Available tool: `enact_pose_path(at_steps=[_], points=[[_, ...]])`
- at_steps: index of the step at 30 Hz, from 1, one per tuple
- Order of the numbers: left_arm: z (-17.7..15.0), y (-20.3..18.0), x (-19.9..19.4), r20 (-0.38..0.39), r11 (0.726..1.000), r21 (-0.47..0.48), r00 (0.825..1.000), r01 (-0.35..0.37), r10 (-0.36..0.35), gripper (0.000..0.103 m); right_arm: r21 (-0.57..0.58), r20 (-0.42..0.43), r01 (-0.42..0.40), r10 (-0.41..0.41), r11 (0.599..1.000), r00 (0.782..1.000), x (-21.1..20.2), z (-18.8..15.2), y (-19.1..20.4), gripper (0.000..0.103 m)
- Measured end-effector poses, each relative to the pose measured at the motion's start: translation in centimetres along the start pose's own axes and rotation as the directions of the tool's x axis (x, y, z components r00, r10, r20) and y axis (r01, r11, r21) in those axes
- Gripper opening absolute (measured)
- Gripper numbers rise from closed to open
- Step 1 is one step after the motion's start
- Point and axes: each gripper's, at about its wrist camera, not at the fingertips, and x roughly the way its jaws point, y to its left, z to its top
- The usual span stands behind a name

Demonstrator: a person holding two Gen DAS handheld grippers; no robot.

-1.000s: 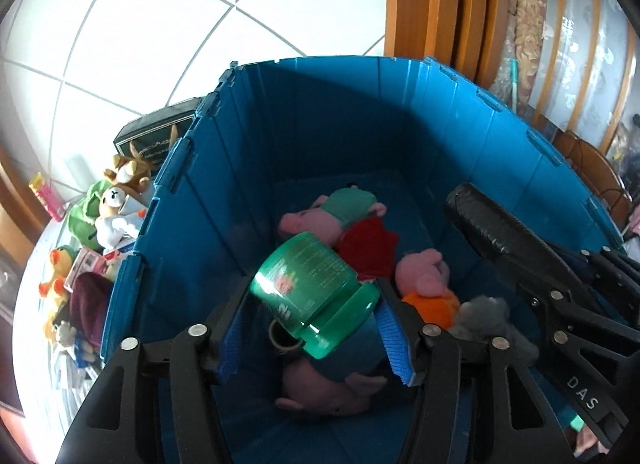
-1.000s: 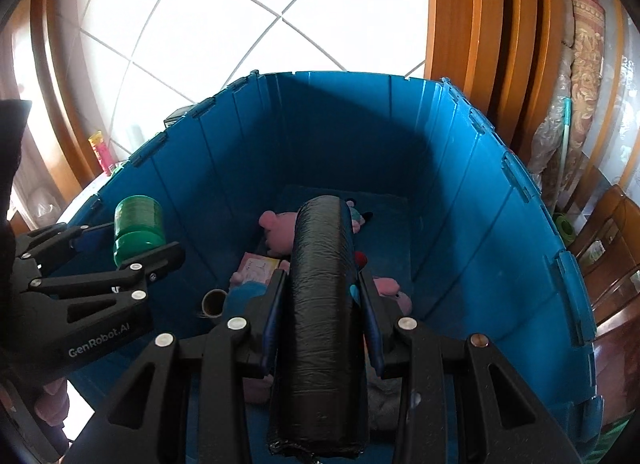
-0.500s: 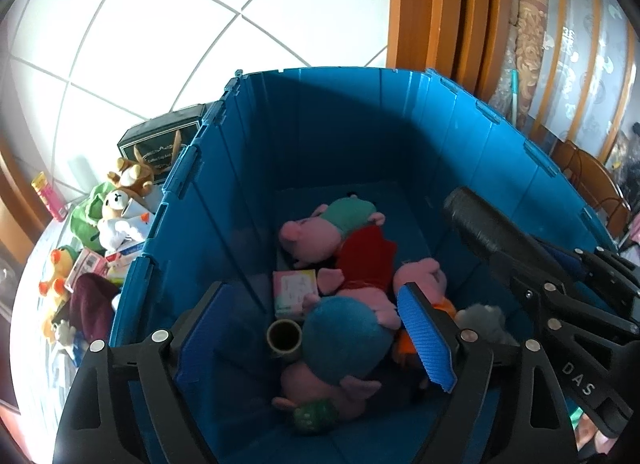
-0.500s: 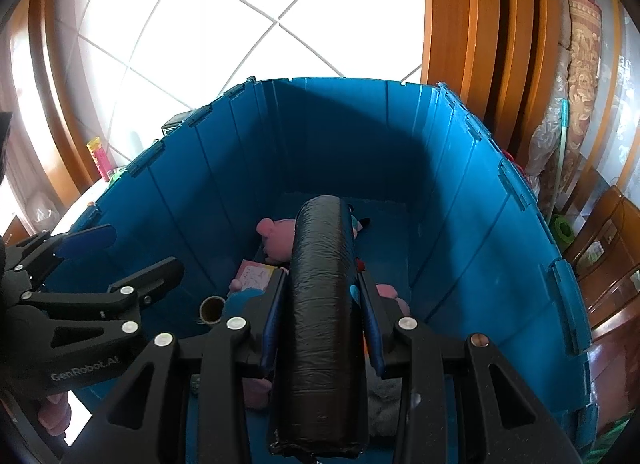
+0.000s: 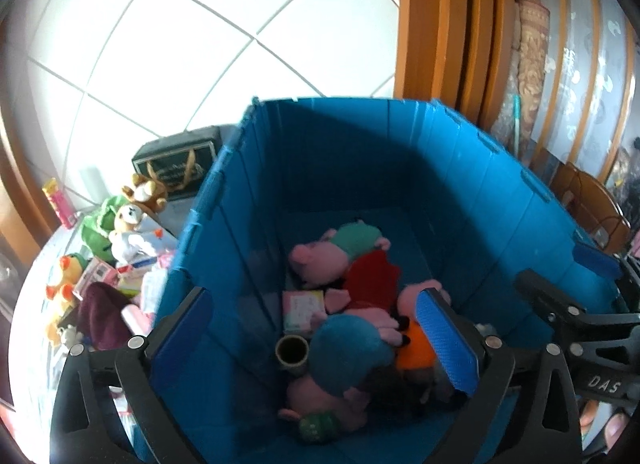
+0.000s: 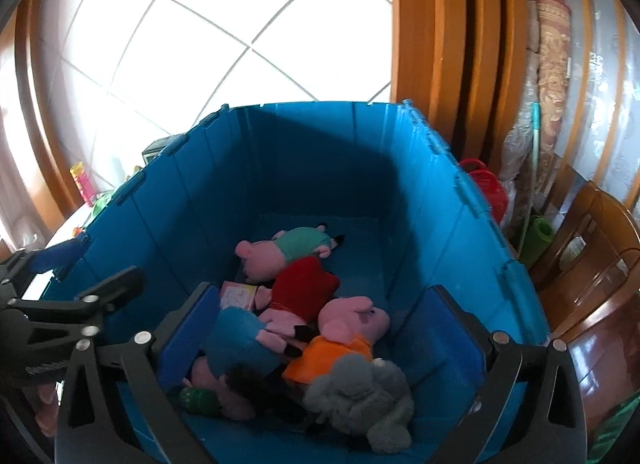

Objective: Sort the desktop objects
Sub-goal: 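Withdraw both tools from the crate back toward the table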

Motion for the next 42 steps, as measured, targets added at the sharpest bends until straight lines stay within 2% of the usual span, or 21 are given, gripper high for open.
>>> enact_pose_path(at_steps=[6,10,13,18,23,29,34,38,42], points=[[-0.4,2.2,-1.8,0.030,0.999,-0.019,0.999,-0.043,0.043,0.103,0.020,0.028,0.018,-0.019,1.000,0.999,-1.5,-0.3,0.3,0.103],[-1.4,5.3,-4.1,0.065,0.994,-0.044,0.992,-0.102,0.105,0.103,0.034,0.046,0.030,-0.032,0.999,0.998,-2.4,-0.4,0.6,0.103],[-2.4,8.5,-5.7,0.080,0.994,-0.064,0.992,-0.093,0.098,0.103,0.032,0.069,0.026,-0.028,0.999,0.997,-3.9,-0.8,2.7,0.103],[-5.1,15.4,-8.1,0.084,0.991,-0.076,0.990,-0.109,0.115,0.103,0.014,0.117,0.004,-0.005,1.000,0.993,-6.8,-1.6,9.1,0.103],[-9.1,23.5,-10.7,0.074,0.987,-0.054,0.985,-0.152,0.155,0.103,0.007,0.143,-0.032,0.031,0.999,0.989,-8.5,-3.6,18.3,0.103],[-12.9,30.8,-13.7,0.062,0.987,-0.036,0.986,-0.155,0.157,0.103,-0.007,0.128,0.017,-0.016,1.000,0.992,-9.3,-6.9,28.5,0.103],[-14.3,34.2,-15.1,0.031,0.987,-0.069,0.988,-0.146,0.148,0.103,-0.063,0.121,0.050,-0.042,0.997,0.992,-10.8,-8.3,34.2,0.103],[-15.2,35.3,-16.3,0.029,0.982,-0.113,0.988,-0.150,0.154,0.103,-0.089,0.132,0.045,-0.033,0.995,0.991,-11.7,-8.6,36.0,0.103],[-15.3,34.9,-16.9,0.022,0.985,-0.109,0.990,-0.136,0.139,0.103,-0.103,0.129,0.018,-0.005,0.995,0.992,-12.3,-8.7,36.3,0.103]])
